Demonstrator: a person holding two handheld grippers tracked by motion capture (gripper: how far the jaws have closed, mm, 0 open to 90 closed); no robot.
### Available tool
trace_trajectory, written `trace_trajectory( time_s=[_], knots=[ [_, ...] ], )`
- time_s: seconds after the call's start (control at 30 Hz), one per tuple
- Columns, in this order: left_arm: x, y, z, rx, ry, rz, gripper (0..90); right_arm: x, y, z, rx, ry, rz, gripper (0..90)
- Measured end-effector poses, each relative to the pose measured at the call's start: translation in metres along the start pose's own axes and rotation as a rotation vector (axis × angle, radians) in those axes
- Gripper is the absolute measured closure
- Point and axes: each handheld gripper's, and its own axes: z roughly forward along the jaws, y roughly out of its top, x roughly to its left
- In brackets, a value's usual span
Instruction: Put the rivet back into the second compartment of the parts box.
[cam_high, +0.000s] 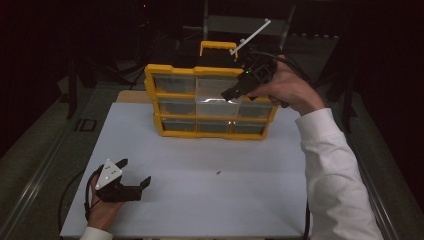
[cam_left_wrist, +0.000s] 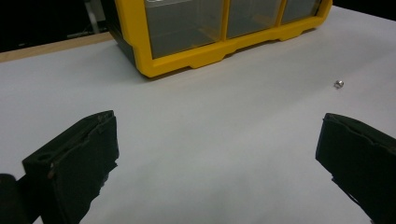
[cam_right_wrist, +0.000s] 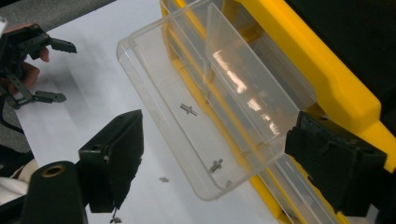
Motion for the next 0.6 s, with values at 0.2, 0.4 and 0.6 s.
trace_trajectory(
  time_s=[0.2,0.4,0.6],
  knots=[
    [0.000,0.000,0.000,0.001,0.000,0.002,0.2,-0.001,-0.009,-0.004,-0.001,-0.015,0.001,16.4],
    [0.000,0.000,0.000,0.002,0.001,0.002,0.2,-0.004,-0.017,-0.003,0.006,-0.023,0.005,15.9],
    [0.000,0.000,0.000,0.002,0.001,0.003,0.2,-0.002,-0.023,0.001,0.019,-0.025,-0.003,15.7]
  ],
)
